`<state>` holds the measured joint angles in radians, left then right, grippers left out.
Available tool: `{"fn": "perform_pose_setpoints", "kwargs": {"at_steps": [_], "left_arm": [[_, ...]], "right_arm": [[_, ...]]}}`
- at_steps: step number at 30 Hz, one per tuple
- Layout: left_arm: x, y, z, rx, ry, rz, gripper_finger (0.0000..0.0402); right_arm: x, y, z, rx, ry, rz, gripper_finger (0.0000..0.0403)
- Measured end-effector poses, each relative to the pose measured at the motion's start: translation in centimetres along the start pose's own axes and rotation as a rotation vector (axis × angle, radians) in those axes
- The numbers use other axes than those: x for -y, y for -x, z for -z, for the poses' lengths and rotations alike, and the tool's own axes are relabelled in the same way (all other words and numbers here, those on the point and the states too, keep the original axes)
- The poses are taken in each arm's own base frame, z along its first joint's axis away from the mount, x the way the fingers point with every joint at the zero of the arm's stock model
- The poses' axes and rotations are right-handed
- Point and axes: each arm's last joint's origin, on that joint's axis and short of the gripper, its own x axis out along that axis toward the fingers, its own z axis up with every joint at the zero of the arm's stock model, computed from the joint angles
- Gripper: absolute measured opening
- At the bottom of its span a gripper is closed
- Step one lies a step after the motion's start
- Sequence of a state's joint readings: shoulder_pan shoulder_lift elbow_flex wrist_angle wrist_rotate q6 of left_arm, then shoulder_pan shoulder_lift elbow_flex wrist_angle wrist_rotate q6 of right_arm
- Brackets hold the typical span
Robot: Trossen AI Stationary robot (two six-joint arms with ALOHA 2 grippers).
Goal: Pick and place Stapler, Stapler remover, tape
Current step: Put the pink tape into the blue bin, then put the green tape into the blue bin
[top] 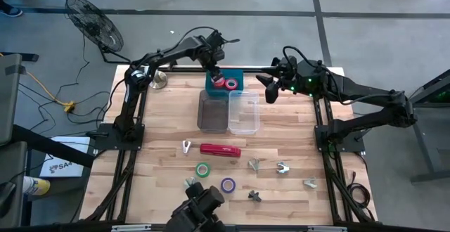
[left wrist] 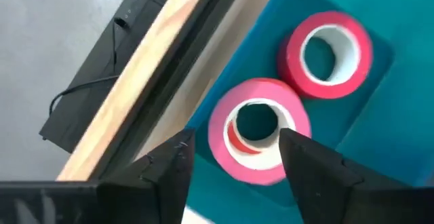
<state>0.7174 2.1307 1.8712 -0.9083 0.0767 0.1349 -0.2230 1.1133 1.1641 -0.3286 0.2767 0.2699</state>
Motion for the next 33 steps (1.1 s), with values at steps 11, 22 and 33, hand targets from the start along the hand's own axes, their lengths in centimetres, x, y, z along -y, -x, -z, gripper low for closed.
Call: {"fn": "perform_pose_setpoints", "kwargs": {"at_steps": [11, 22, 33], "left_arm": [[2.6, 6.6, -1.9, -0.035, -0.004, 0.0, 0.0216], [7.1, 9.4, -0.9, -0.128, -0.006, -0.038, 0.0216], [10.7, 14.6, 1.5, -0.153, -0.031, -0.129, 0.0216]], "right_arm": [[-0.3, 0.1, 0.1, -0.03, 0.114, -0.109, 0.0181], [0.2, 2.3, 0.0, -0.044, 0.197, -0.157, 0.0181], [1.0, 5.0, 0.0, -0.063, 0.236, -0.154, 0.0181]]}}
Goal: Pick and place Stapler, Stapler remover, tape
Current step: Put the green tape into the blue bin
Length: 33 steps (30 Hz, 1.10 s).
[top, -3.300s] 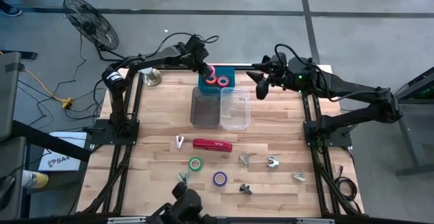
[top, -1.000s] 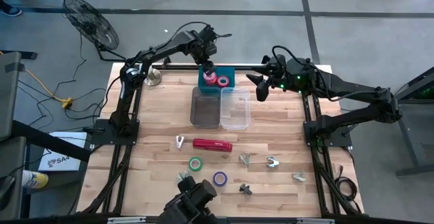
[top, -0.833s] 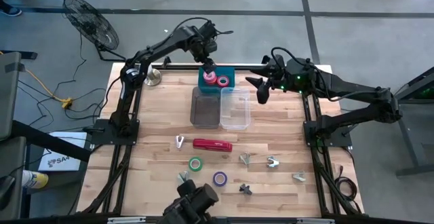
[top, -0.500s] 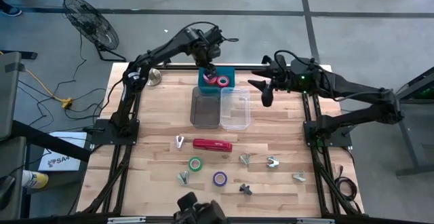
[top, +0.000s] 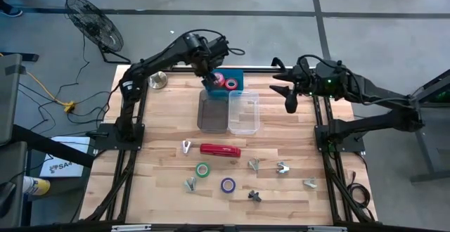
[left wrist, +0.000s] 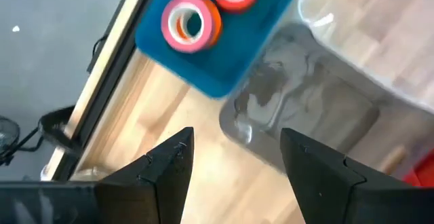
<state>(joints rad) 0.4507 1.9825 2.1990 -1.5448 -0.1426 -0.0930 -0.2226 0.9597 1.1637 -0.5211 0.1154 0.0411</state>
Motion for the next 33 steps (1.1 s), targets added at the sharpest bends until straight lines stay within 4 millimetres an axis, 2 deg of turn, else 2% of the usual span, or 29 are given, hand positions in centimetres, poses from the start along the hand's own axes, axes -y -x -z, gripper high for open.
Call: {"fn": "perform_pose_setpoints", "kwargs": {"at_steps": [9, 14, 18, 22, 33], "left_arm": [[2.2, 3.7, 2.1, 0.069, -0.015, -0.006, 0.0216], [2.6, 5.0, 2.8, 0.104, 0.04, 0.002, 0.0216], [3.7, 6.0, 3.5, 0.128, 0.031, 0.018, 0.0216], [5.0, 5.8, 4.5, 0.103, 0.015, 0.022, 0.0216], [10.1, 2.8, 8.7, -0.076, 0.023, 0.023, 0.0216]], "right_arm": [[0.0, 0.2, 0.5, -0.046, 0.006, -0.011, 0.0181], [0.0, 0.2, 0.6, -0.059, 0.006, -0.012, 0.0181], [0.0, 0.2, 0.7, -0.069, 0.006, -0.012, 0.0181], [0.0, 0.3, 0.8, -0.086, 0.007, -0.017, 0.0181], [0.0, 0.3, 1.0, -0.104, 0.018, -0.018, 0.0181]]}}
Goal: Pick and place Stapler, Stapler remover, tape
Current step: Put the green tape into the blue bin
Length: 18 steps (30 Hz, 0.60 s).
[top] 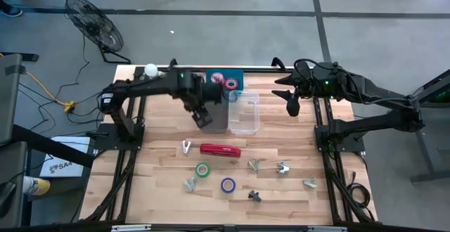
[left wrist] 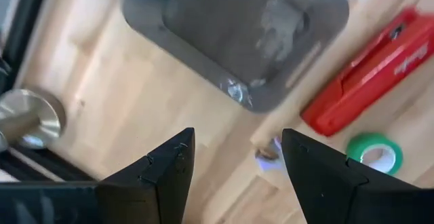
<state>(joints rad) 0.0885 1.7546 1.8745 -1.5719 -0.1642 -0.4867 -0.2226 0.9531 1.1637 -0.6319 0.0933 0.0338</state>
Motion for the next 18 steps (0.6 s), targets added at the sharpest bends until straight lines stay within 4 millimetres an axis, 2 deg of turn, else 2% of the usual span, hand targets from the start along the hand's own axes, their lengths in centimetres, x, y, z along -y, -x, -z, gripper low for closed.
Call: {"fn": "perform_pose_setpoints", "kwargs": {"at_steps": [6, 14, 18], "left_arm": [[3.8, -1.4, 2.4, -0.068, -0.08, 0.045, 0.0216], [9.1, -2.8, 5.1, 0.015, -0.321, 0.148, 0.0216], [11.2, -3.5, 6.5, 0.054, -0.377, 0.187, 0.0216]], "right_arm": [[0.0, 0.0, 0.0, 0.0, 0.013, -0.002, 0.0181], [-0.1, 0.0, 0.0, -0.001, 0.016, -0.046, 0.0181], [-0.1, 0.0, 0.0, -0.001, 0.016, -0.05, 0.0181]]}}
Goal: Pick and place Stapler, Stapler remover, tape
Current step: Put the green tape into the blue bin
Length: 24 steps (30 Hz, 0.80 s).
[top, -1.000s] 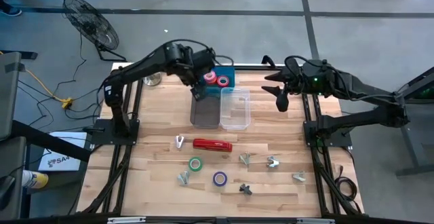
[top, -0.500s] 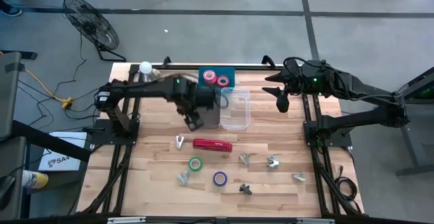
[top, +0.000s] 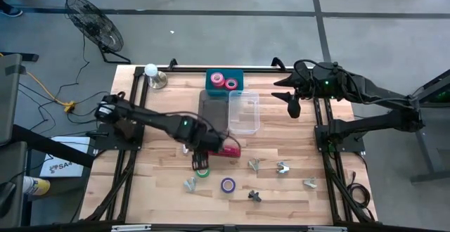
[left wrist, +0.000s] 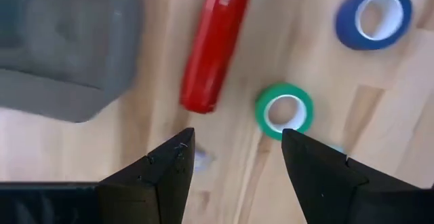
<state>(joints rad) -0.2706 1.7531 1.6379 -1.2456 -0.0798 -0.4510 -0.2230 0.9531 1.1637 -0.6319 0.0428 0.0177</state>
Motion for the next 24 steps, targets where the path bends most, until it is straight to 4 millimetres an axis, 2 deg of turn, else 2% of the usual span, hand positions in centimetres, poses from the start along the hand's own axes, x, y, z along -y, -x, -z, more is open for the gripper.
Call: {"fn": "perform_pose_setpoints", "kwargs": {"at_steps": [13, 24], "left_arm": [[5.3, -3.7, 2.4, 0.073, -0.076, 0.158, 0.0216], [5.6, -7.0, 3.8, 0.064, -0.027, 0.18, 0.0216]], "right_arm": [[-0.1, 0.0, 0.0, 0.0, -0.003, -0.023, 0.0181], [-0.1, 0.0, 0.0, -0.001, -0.007, -0.031, 0.0181]]}}
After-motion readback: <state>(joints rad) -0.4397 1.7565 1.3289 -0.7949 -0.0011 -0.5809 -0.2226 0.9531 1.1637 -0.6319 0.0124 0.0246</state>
